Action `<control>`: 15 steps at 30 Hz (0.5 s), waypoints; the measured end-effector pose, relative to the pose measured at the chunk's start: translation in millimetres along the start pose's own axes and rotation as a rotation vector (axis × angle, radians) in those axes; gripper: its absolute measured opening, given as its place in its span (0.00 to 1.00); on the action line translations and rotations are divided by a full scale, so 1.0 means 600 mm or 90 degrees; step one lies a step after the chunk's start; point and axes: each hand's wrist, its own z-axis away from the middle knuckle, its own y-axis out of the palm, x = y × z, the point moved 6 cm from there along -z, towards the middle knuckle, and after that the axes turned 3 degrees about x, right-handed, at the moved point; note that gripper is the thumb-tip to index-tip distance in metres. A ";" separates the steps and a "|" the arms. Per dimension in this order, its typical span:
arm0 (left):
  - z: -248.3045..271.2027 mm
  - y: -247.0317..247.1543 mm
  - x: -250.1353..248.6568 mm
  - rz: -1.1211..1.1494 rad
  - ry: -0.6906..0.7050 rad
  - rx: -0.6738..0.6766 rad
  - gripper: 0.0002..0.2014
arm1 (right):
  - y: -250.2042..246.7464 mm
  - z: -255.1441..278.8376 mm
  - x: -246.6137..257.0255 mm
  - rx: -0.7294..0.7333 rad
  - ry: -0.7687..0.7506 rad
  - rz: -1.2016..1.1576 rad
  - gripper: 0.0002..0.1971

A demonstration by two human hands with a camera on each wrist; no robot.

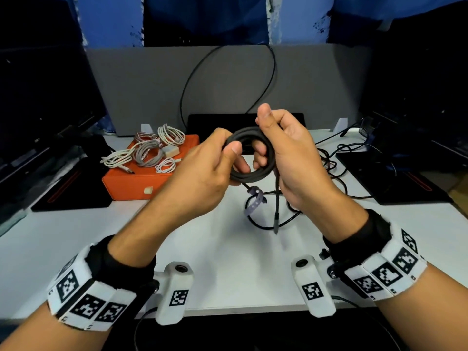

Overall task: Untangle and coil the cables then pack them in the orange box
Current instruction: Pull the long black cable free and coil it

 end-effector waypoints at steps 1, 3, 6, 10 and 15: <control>-0.001 -0.001 0.001 0.015 -0.010 -0.028 0.10 | 0.002 0.001 0.003 0.011 -0.023 0.004 0.11; 0.001 0.003 0.000 0.034 -0.015 -0.064 0.10 | 0.010 0.004 0.007 0.027 -0.061 0.012 0.07; 0.005 0.018 0.002 0.015 -0.005 -0.074 0.11 | 0.012 0.006 0.004 0.013 -0.080 0.015 0.05; 0.005 0.031 0.016 -0.024 -0.018 -0.013 0.15 | 0.006 0.003 0.005 0.013 -0.053 -0.022 0.06; 0.001 0.038 0.019 0.008 -0.007 0.149 0.18 | -0.005 -0.007 0.004 0.062 0.026 0.033 0.11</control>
